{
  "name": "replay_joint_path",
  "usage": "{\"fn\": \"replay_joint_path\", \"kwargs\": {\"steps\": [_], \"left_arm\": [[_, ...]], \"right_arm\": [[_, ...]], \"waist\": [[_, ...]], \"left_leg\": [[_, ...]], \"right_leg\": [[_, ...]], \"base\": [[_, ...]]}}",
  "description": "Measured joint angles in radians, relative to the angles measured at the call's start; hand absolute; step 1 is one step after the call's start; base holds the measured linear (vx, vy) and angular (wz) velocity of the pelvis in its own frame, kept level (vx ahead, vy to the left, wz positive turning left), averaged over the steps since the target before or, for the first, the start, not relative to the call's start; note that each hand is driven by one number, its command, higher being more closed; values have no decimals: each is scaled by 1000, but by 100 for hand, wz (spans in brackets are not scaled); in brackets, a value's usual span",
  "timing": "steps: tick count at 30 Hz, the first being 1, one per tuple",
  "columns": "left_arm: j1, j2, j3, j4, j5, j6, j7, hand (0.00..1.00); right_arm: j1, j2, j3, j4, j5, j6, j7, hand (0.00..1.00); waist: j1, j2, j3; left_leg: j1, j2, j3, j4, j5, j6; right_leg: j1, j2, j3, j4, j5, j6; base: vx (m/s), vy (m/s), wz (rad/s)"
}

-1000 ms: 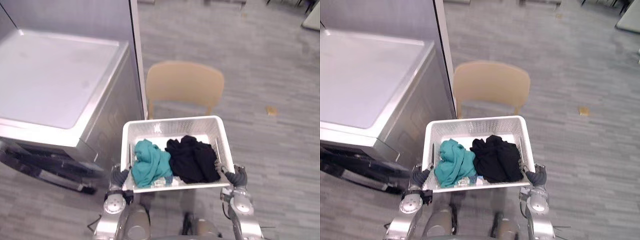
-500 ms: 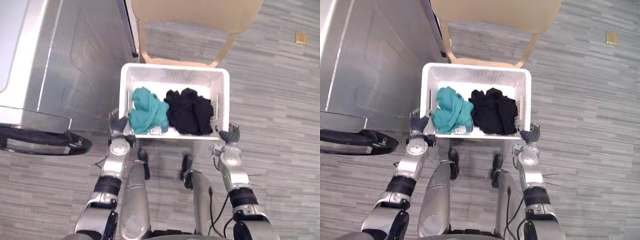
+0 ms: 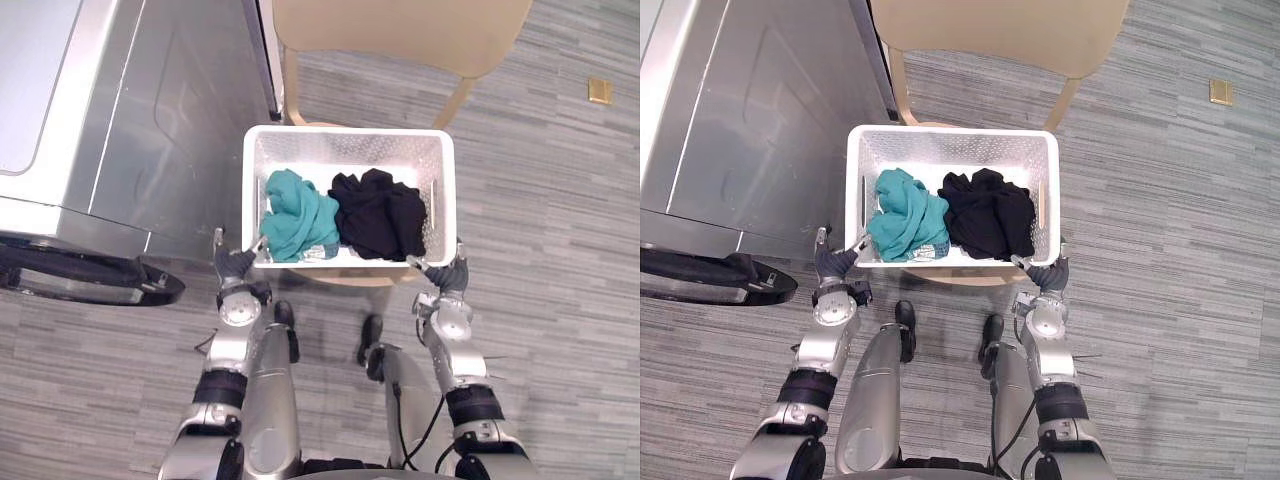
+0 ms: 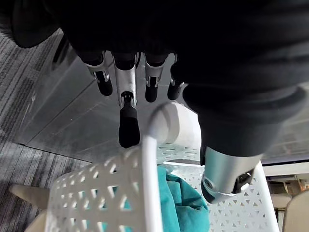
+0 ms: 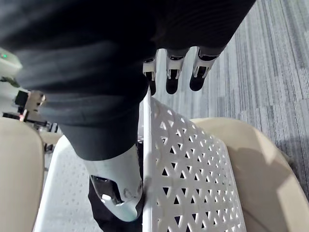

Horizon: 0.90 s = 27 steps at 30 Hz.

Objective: Pick up the laundry basket with both hands and put the clothes into the washing machine.

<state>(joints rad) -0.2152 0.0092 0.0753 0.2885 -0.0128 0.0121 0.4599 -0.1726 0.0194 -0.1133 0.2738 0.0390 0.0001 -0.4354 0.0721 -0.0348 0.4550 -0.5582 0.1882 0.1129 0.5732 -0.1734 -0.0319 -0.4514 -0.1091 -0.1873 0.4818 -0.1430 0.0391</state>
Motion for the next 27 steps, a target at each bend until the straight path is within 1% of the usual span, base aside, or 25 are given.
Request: {"fn": "replay_joint_path", "kwargs": {"steps": [2,5,7,9,11,13,15,16,17,18,20,22,23,24,25,26,27], "left_arm": [[46,-18,8,-48,-24,-12,-2,0],[125,-24,18,-122,-68,-33,-43,0],[183,-25,19,-170,-96,-49,-71,0],[226,-25,27,-201,-112,-62,-94,0],[265,-25,33,-207,-129,-65,-120,0],[325,-23,50,-200,-134,-65,-164,0],[371,-20,54,-162,-133,-64,-203,0],[395,-11,54,-105,-133,-58,-228,0],[403,-6,54,-70,-133,-54,-242,0],[420,-1,58,-4,-132,-44,-266,0],[433,1,83,118,-130,-36,-296,0],[432,10,94,222,-118,-30,-308,0],[431,14,94,274,-95,-28,-308,0],[431,13,94,295,-90,-28,-308,0],[428,12,94,331,-67,-27,-307,0],[428,11,94,345,-55,-26,-306,0],[428,11,95,361,-50,-26,-306,0]], "right_arm": [[44,7,-13,-42,0,-2,1,0],[106,6,-16,-106,-2,-4,9,0],[160,5,-31,-147,-3,-14,25,0],[198,4,-39,-173,-10,-19,33,0],[239,-4,-47,-186,-11,-27,54,0],[297,-16,-52,-180,-12,-27,98,0],[338,-24,-57,-158,-21,-27,137,0],[349,-30,-57,-111,-42,-25,164,0],[357,-31,-58,-87,-49,-24,176,0],[368,-31,-59,-33,-59,-22,202,0],[376,-31,-57,65,-83,-20,233,0],[376,-30,-57,152,-90,-16,248,0],[375,-30,-58,199,-90,-14,256,0],[376,-30,-60,220,-90,-14,261,0],[374,-30,-63,258,-90,-14,263,0],[371,-29,-65,279,-89,-14,263,0],[361,-28,-70,316,-89,-14,263,0]], "waist": [[2,-2,1],[1,-2,1],[0,-2,1],[0,-2,1],[0,-3,0],[0,-12,-10],[1,-13,-34],[0,-16,-52],[0,-15,-68],[0,-13,-100],[0,-10,-143],[0,-4,-182],[-1,3,-202],[-1,6,-211],[0,16,-227],[1,19,-234],[0,25,-248]], "left_leg": [[14,-1,-1,-5,0,0],[44,-5,0,-17,0,-1],[82,-16,-1,-35,0,-1],[110,-17,-1,-45,0,-2],[136,-18,-1,-54,-1,-2],[176,-27,-2,-78,-2,-4],[202,-36,-4,-91,-2,-4],[230,-42,-3,-106,-2,-4],[242,-50,-5,-114,-2,-4],[261,-53,-10,-128,-2,-4],[303,-66,-20,-143,-3,-5],[332,-70,-36,-157,-3,-5],[343,-86,-57,-160,-3,-6],[346,-90,-69,-162,-2,-6],[343,-106,-94,-165,1,-9],[342,-114,-107,-170,7,-12],[326,-128,-120,-181,29,-13]], "right_leg": [[14,-3,-4,1,-7,0],[39,-6,-7,1,-18,2],[72,-17,-13,0,-31,2],[102,-17,-19,-12,-35,2],[135,-17,-28,-23,-39,5],[173,-24,-37,-34,-49,7],[200,-31,-45,-38,-58,12],[228,-31,-48,-49,-62,19],[238,-32,-51,-54,-64,21],[264,-34,-58,-70,-66,23],[320,-35,-74,-100,-67,25],[366,-42,-102,-120,-71,31],[395,-49,-126,-130,-77,36],[407,-52,-145,-136,-83,38],[422,-63,-176,-135,-88,41],[428,-70,-194,-133,-92,45],[429,-87,-230,-128,-97,49]], "base": [[28,-16,8],[37,-28,6],[49,-22,14],[74,-21,10],[70,-15,11],[94,-26,18],[100,-29,15],[88,-21,8],[125,-27,17],[122,-26,17],[130,-5,21],[84,-18,40],[65,-12,53],[35,-8,69],[10,3,62],[-3,-12,83],[-28,2,96]]}}
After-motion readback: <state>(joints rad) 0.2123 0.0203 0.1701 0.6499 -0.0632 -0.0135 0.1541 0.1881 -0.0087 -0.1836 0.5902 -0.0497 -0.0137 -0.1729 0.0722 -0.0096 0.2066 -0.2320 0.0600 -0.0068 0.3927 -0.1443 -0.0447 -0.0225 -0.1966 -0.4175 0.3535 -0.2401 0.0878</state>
